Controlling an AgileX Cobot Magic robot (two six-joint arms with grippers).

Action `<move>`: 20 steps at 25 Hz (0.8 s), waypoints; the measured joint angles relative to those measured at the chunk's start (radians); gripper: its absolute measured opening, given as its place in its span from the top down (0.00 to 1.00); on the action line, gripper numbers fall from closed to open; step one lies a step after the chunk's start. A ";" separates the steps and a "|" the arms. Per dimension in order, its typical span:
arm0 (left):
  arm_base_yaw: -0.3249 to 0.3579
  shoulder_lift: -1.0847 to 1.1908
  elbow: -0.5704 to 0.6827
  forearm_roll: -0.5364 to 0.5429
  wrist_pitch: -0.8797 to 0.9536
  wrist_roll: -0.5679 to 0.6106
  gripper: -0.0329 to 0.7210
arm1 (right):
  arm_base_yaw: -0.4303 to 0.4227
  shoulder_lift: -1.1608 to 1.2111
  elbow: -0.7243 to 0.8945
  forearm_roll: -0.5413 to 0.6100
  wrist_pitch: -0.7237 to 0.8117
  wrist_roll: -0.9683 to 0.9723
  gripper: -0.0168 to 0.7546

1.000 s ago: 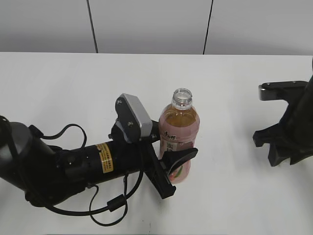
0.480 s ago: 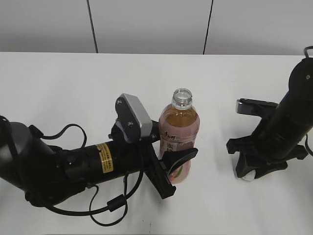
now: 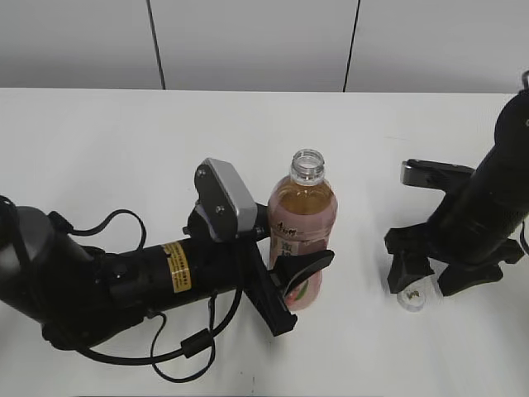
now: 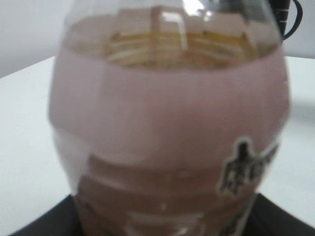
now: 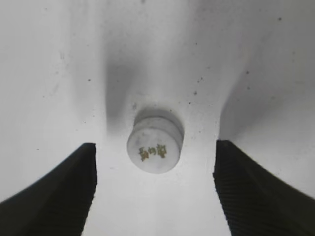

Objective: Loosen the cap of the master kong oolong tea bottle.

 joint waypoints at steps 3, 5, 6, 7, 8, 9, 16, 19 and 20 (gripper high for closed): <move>0.000 0.000 0.006 -0.001 -0.005 0.000 0.41 | 0.000 -0.035 0.000 0.000 0.002 0.000 0.25; 0.000 0.000 0.008 -0.003 -0.017 0.000 0.35 | 0.000 -0.057 0.000 0.000 0.002 0.000 0.25; 0.000 -0.001 0.008 -0.008 -0.021 0.001 0.31 | 0.000 -0.066 0.000 0.000 0.003 0.000 0.25; 0.000 -0.001 0.008 -0.012 -0.026 0.001 0.29 | 0.000 -0.075 0.000 0.000 0.007 0.000 0.25; 0.000 -0.001 0.009 -0.018 -0.027 0.001 0.26 | 0.000 -0.082 0.000 0.000 0.013 0.000 0.25; 0.000 -0.001 0.011 -0.025 -0.029 0.001 0.25 | 0.000 -0.088 0.000 -0.001 0.018 0.000 0.25; 0.018 -0.026 0.084 -0.051 -0.031 0.001 0.22 | 0.000 -0.137 0.000 -0.009 0.051 0.000 0.25; 0.019 -0.061 0.122 -0.069 -0.031 0.001 0.22 | 0.000 -0.157 0.000 -0.012 0.053 0.000 0.25; 0.019 -0.070 0.135 -0.071 -0.032 0.001 0.22 | 0.000 -0.164 0.000 -0.013 0.055 0.000 0.25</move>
